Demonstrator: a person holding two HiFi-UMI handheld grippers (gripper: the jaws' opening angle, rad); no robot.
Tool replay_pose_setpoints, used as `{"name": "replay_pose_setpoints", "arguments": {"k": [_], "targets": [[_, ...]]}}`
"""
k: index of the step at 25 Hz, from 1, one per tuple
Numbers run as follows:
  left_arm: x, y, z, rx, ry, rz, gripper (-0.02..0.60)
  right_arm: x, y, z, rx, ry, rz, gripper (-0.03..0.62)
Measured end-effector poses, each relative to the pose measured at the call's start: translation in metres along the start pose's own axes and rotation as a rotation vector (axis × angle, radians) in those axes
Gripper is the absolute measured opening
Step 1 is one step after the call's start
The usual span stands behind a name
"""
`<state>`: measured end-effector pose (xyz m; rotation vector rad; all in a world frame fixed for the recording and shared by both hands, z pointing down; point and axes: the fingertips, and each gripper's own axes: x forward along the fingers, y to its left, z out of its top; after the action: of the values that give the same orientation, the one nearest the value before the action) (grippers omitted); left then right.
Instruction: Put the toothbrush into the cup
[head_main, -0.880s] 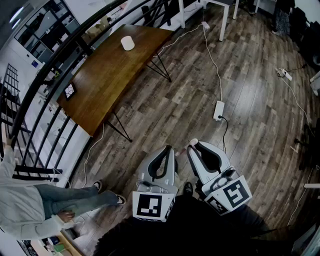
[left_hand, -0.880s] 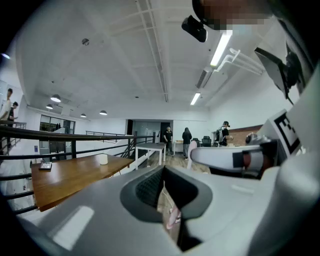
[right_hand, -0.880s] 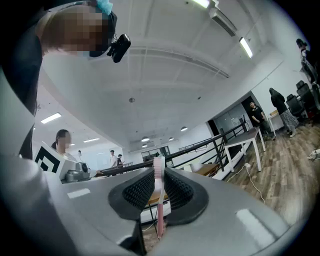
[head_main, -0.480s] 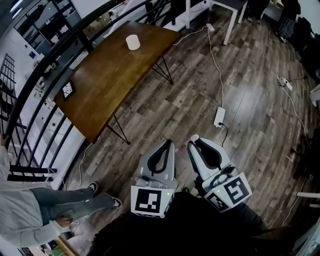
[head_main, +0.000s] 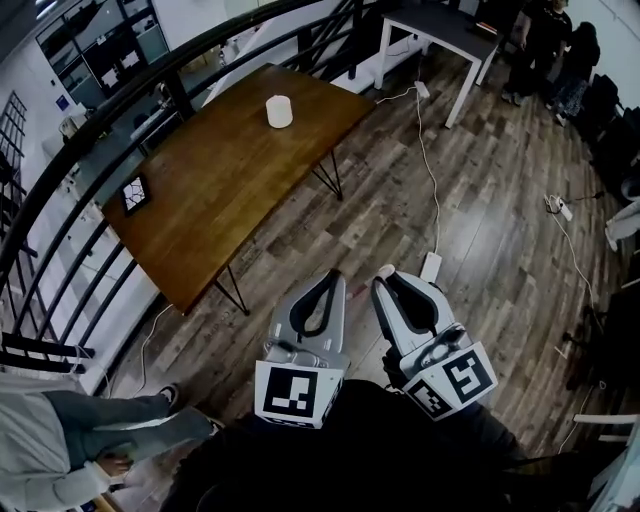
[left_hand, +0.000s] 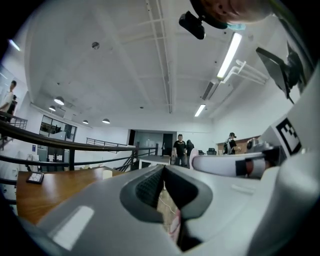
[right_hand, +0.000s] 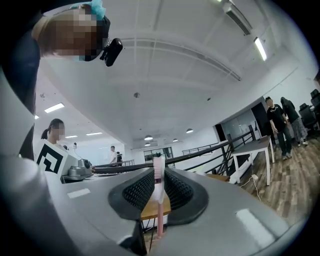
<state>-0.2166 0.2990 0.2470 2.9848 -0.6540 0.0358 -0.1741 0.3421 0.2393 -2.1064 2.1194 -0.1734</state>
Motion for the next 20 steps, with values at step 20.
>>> {"name": "replay_pose_setpoints", "arguments": {"k": [20], "targets": [[0.09,0.006,-0.033,-0.026,0.116,-0.056,0.009,0.04,-0.074,-0.011,0.029,0.025,-0.061,0.061]]}}
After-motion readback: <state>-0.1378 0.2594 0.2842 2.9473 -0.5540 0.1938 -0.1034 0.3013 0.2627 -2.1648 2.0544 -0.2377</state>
